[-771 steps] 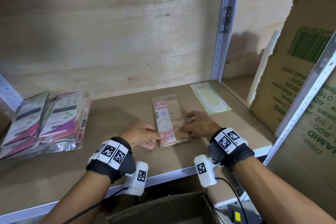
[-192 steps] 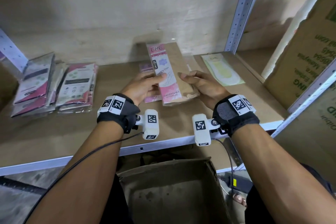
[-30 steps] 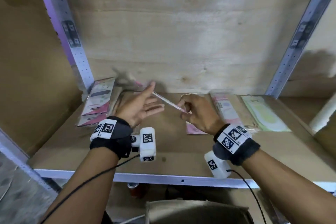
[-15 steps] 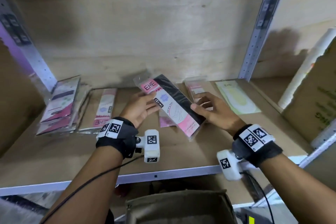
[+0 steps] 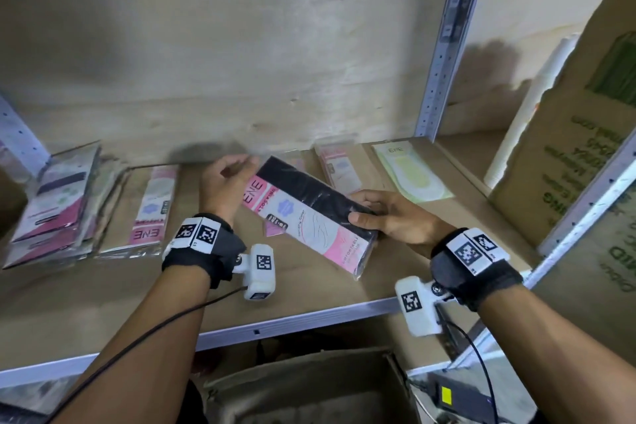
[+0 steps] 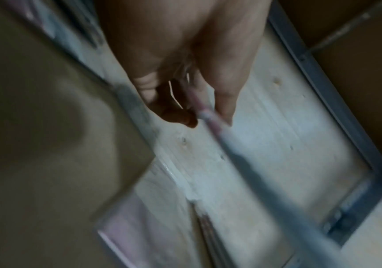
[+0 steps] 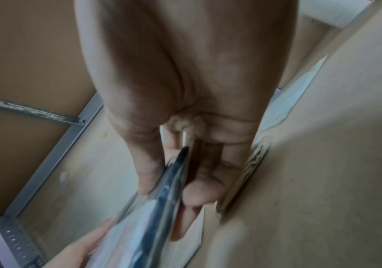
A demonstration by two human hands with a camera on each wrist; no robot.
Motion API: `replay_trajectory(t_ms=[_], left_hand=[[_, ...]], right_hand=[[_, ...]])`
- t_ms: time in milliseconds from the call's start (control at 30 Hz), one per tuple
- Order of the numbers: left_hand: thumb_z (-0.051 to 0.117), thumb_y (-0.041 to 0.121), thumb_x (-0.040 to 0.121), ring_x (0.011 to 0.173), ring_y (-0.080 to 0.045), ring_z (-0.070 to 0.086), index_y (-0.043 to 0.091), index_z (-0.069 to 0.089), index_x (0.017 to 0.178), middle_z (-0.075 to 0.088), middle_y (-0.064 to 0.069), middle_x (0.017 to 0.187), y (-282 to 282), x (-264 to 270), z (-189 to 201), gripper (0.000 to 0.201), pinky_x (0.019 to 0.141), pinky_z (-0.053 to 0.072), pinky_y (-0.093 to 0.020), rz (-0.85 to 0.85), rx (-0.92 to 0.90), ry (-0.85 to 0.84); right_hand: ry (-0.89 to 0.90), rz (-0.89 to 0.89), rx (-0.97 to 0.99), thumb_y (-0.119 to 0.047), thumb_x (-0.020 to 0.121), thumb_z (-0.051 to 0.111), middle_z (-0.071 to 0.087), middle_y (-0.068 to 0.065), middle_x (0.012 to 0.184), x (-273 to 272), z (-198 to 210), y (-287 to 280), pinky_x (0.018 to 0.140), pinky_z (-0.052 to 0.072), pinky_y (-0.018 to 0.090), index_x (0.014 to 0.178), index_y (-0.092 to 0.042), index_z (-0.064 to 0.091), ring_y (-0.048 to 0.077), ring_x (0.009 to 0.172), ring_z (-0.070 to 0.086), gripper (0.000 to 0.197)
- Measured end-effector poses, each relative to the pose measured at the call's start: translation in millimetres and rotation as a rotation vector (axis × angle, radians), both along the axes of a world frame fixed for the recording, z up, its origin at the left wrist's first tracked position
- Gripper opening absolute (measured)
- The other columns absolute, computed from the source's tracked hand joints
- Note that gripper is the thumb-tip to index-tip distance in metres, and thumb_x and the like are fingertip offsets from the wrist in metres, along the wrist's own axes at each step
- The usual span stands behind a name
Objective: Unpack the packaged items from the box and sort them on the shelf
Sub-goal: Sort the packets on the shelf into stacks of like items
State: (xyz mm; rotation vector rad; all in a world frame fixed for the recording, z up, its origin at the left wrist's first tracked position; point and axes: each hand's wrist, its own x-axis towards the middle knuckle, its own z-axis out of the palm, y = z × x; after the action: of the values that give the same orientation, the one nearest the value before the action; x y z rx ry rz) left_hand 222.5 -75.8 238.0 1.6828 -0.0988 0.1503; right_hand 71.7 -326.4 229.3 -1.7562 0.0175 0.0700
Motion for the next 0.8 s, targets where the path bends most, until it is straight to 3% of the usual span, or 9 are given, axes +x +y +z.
replay_trajectory(t_ms=[67,167,367,467,533,567,667,733,800], left_hand=[[0.072,0.039,0.088,0.065,-0.014,0.067,0.019,0.070,0.086,0.073,-0.001,0.077,4.6,-3.2,1.2,0.021,0.060,0.049,-0.023,-0.028,0.217,-0.149],[0.061,0.046,0.095,0.052,-0.014,0.058,0.008,0.068,0.071,0.068,-0.006,0.062,11.0,-4.5,4.7,0.046,0.052,0.041,-0.024,-0.005,0.444,-0.321],[0.050,0.054,0.098,0.046,-0.014,0.048,0.014,0.051,0.052,0.053,0.002,0.048,16.7,-2.5,8.8,0.061,0.059,0.041,-0.027,-0.045,0.376,-0.239],[0.055,0.057,0.094,0.044,-0.014,0.046,0.017,0.051,0.053,0.049,0.003,0.046,21.4,1.0,5.9,0.057,0.057,0.038,-0.028,-0.135,0.209,-0.071],[0.059,0.056,0.093,0.048,-0.018,0.057,0.015,0.061,0.064,0.060,-0.003,0.053,25.7,0.6,5.3,0.050,0.059,0.044,-0.028,-0.233,0.084,0.054],[0.060,0.054,0.093,0.052,-0.020,0.063,0.013,0.068,0.073,0.067,-0.006,0.060,27.3,-0.3,5.5,0.046,0.060,0.048,-0.029,-0.296,0.024,0.106],[0.064,0.050,0.092,0.063,-0.025,0.070,0.015,0.080,0.090,0.074,-0.015,0.077,28.6,-2.5,7.4,0.039,0.061,0.055,-0.031,-0.431,-0.086,0.171],[0.066,0.056,0.088,0.086,-0.040,0.070,0.009,0.076,0.107,0.069,-0.029,0.104,29.4,-3.4,9.3,0.052,0.082,0.058,-0.045,-0.482,-0.106,0.228],[0.066,0.063,0.084,0.108,-0.051,0.064,0.003,0.068,0.118,0.060,-0.037,0.122,30.5,-4.9,10.2,0.070,0.103,0.048,-0.057,-0.517,-0.065,0.263]], right_hand=[[-0.006,0.034,0.006,-0.003,0.093,0.063,0.072,0.018,0.115,-1.8,-1.1,-3.7,0.090,0.054,0.047,0.123,-0.004,0.062,0.031,0.105,0.070,0.030],[-0.013,0.058,0.017,-0.001,0.092,0.063,0.074,0.009,0.112,-4.0,-1.5,-8.1,0.085,0.057,0.031,0.122,-0.008,0.064,0.019,0.100,0.071,0.031],[-0.038,0.046,-0.018,-0.001,0.092,0.062,0.068,0.015,0.126,-7.2,-1.3,-10.2,0.099,0.053,0.041,0.127,-0.006,0.061,0.030,0.116,0.065,0.035],[-0.042,0.041,-0.014,-0.003,0.092,0.063,0.066,0.020,0.127,-7.6,-2.8,-7.9,0.101,0.047,0.059,0.129,-0.004,0.061,0.043,0.119,0.061,0.037],[-0.040,0.039,-0.018,-0.005,0.091,0.064,0.066,0.023,0.125,-6.5,-3.9,-5.9,0.099,0.044,0.063,0.128,-0.003,0.061,0.047,0.118,0.060,0.037],[-0.038,0.040,-0.018,-0.005,0.091,0.064,0.067,0.022,0.124,-6.0,-4.1,-4.3,0.098,0.047,0.060,0.126,-0.005,0.062,0.044,0.116,0.062,0.035],[-0.028,0.038,-0.006,-0.002,0.092,0.064,0.071,0.010,0.117,-4.4,-5.4,-0.2,0.089,0.055,0.034,0.118,-0.009,0.065,0.022,0.105,0.068,0.027],[-0.013,0.028,-0.007,-0.004,0.091,0.066,0.072,0.009,0.109,-2.9,-6.3,0.8,0.087,0.055,0.032,0.112,-0.007,0.067,0.020,0.099,0.069,0.021],[0.001,0.021,-0.024,-0.008,0.090,0.068,0.073,0.008,0.100,-2.9,-5.5,1.4,0.082,0.055,0.034,0.104,-0.009,0.069,0.021,0.092,0.069,0.014]])
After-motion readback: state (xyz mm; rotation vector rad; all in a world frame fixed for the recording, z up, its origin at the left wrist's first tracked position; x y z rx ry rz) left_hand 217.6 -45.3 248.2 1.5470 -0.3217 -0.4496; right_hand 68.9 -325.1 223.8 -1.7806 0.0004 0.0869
